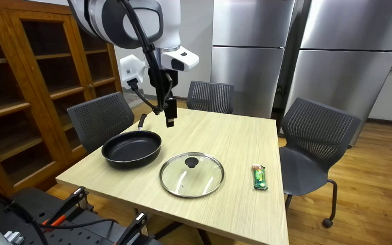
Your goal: Put the lid on the pan
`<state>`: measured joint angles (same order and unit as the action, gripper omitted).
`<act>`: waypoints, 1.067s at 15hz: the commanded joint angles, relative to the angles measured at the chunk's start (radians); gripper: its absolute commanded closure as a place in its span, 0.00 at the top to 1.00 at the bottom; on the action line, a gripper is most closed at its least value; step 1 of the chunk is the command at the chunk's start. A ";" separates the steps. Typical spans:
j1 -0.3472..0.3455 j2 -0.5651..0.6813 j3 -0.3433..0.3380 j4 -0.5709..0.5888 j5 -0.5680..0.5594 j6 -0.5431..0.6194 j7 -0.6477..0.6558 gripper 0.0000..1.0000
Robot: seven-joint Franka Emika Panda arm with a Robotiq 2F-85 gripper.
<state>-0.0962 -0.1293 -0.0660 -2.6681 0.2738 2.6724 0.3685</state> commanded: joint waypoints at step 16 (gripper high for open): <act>0.069 0.515 -0.079 0.406 -0.137 0.007 0.145 1.00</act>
<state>-0.0660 0.2989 -0.1165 -2.3449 0.1657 2.7059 0.4613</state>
